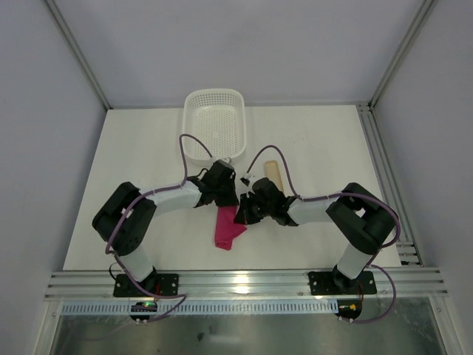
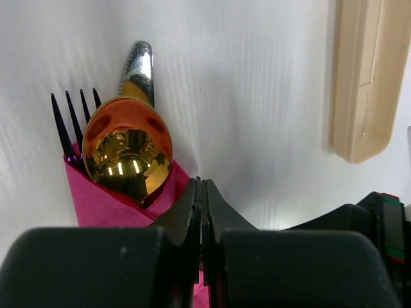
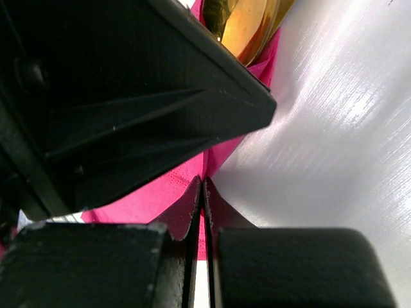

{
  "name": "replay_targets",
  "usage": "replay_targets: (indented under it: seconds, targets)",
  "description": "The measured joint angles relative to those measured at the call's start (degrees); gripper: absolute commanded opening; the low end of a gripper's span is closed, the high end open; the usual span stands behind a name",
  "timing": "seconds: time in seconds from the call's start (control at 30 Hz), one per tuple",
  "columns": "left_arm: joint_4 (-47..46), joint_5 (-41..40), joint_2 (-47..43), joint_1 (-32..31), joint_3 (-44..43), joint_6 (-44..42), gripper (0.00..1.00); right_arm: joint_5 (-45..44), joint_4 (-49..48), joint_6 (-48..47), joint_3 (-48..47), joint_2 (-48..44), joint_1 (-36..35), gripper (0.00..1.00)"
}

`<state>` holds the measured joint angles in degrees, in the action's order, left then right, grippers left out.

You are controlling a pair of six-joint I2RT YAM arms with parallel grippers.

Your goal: Place the utensils on the paper napkin and roll it up

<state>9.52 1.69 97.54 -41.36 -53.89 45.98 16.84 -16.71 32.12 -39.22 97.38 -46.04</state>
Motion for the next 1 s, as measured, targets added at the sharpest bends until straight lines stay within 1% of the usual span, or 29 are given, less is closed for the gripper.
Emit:
replay_targets:
  seconds: [0.4, 0.53, 1.0]
  targets:
    - [-3.61, 3.1, 1.16, 0.0, 0.02, -1.25, 0.0, -0.35, 0.02, 0.83, 0.02, 0.0, -0.02, 0.04]
    - [-3.72, 3.1, 2.78, 0.0, 0.33, -1.51, 0.0, -0.74, -0.11, 1.33, 0.31, -0.17, -0.04, 0.04]
    - [-3.96, 2.4, 2.84, -0.02, 0.33, -2.82, 0.0, -3.19, -2.97, 4.33, 3.32, -1.77, -0.24, 0.04]
